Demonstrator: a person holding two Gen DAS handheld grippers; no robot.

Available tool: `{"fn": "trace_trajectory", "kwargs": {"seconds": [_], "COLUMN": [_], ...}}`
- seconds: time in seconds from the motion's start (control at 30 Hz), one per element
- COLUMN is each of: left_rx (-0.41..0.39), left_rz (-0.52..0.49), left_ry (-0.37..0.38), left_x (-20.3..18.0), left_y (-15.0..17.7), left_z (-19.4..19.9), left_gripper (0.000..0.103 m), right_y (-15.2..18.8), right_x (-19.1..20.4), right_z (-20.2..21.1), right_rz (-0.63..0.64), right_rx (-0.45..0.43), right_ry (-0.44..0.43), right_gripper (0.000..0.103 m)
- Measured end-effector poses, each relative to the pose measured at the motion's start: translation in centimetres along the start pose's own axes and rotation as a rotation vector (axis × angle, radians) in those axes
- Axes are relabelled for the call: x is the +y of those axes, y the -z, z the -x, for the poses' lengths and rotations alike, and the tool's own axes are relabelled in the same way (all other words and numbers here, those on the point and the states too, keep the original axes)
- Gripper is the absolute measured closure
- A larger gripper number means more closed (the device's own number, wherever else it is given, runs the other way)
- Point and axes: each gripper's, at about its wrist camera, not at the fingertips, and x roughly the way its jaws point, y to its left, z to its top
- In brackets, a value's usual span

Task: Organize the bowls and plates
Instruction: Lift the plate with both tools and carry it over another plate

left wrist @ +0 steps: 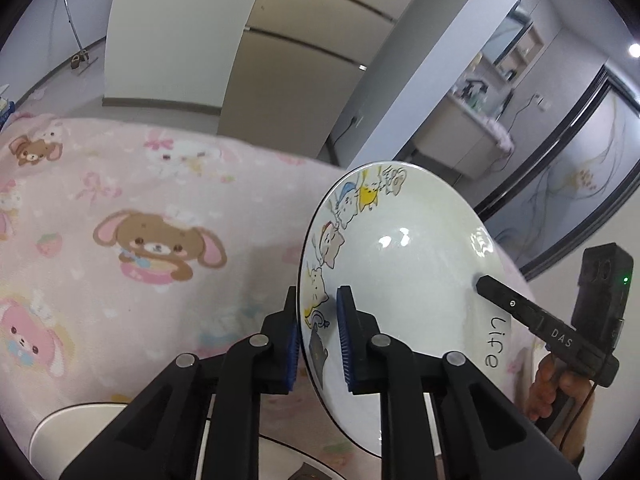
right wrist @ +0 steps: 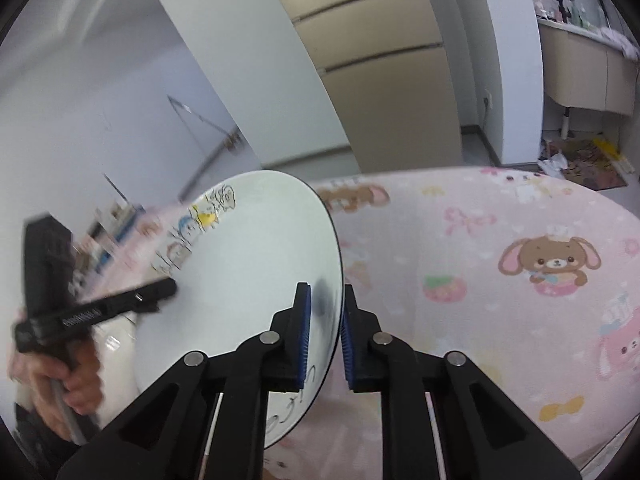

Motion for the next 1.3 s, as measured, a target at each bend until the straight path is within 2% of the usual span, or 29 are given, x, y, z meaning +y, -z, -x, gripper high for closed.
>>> {"fn": "trace_trajectory", "kwargs": {"seconds": [0.13, 0.23, 0.53, 0.8, 0.97, 1.1, 1.3], "left_rx": [-0.015, -0.043, -0.152, -0.247, -0.27, -0.311, -0.325], "left_rz": [0.039, 0.042, 0.046, -0.008, -0.008, -0.004, -0.004], "left_ry": [0.071, 0.072, 0.089, 0.071, 0.06, 0.056, 0.02], "left_x": [0.5, 0.1, -0.6, -2.8, -3.1, -2.5, -1.2], "left_y": [-0.4, -0.7, -2.1, -2.2, -2.3, -1.0, 2.1], "left_z": [0.9, 1.9, 7.1, 13.6, 18.3, 23.4, 28.4], "left_gripper": [0.087, 0.087, 0.087, 0.09, 0.09, 0.09, 0.09], "right_y": [-0.6, -1.1, -2.5, -3.0, -3.2, -2.7, -0.5], "right_x": [0.1, 1.3, 5.0, 7.1, 9.7, 13.3, 17.1], "right_z": [1.7, 2.6, 5.2, 7.5, 9.5, 11.3, 12.3], "right_rz": [-0.048, -0.022, 0.041, 0.042, 0.051, 0.096, 0.12], "right_rx": [-0.098, -0.144, -0.231, -0.274, -0.296, -0.3, -0.265], "right_ry": [-0.049, -0.02, -0.006, -0.031, -0.063, -0.074, -0.094], "right_gripper": [0.094, 0.095, 0.095, 0.095, 0.095, 0.095, 0.095]}}
